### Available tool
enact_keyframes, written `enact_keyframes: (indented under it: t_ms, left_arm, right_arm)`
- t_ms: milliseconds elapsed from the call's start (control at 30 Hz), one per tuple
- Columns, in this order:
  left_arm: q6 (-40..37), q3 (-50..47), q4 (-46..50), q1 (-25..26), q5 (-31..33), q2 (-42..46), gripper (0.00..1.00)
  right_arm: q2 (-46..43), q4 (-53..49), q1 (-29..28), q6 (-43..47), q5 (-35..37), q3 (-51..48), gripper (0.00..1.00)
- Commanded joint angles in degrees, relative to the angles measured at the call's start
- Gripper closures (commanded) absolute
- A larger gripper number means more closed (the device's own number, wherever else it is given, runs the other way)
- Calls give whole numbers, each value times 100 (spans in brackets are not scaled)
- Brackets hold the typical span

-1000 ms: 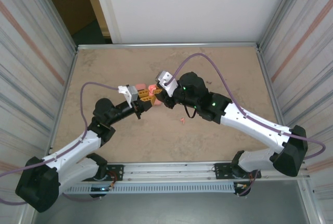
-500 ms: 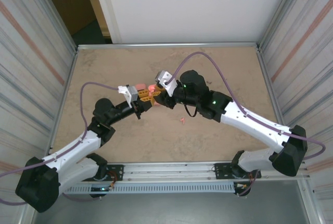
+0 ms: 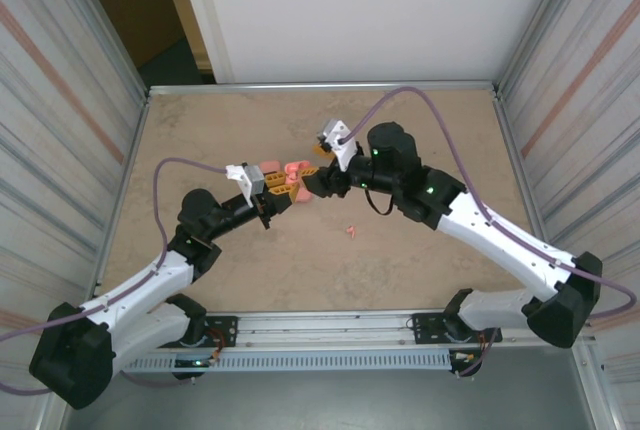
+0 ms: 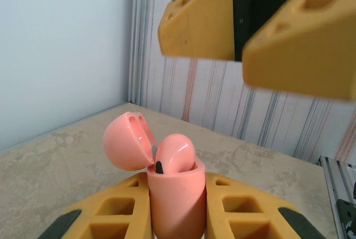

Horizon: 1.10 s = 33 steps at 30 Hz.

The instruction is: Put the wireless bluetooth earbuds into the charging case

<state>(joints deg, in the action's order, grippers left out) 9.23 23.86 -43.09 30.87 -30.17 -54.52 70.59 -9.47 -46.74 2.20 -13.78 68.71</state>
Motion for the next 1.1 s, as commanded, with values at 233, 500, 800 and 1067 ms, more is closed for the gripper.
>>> enact_keyframes:
  t_ms: [233,500,800,1067]
  left_arm:
    - [-71,-30,58,40,70,230,100]
    - [-141,-31,243,34,151,427,100]
    - [-194,-24,328,35,198,504,100]
    - [-194,-30,389,34,217,557,100]
  right_arm:
    - [-564,-395,948,-1213,99,-622,28]
    - [-485,-1537,1472,-1858,1038,-1003,28]
    - [141,-2643,1554,-1931,1097,-916,30]
    - [891,-2824,1354,-2053,941,-934,32]
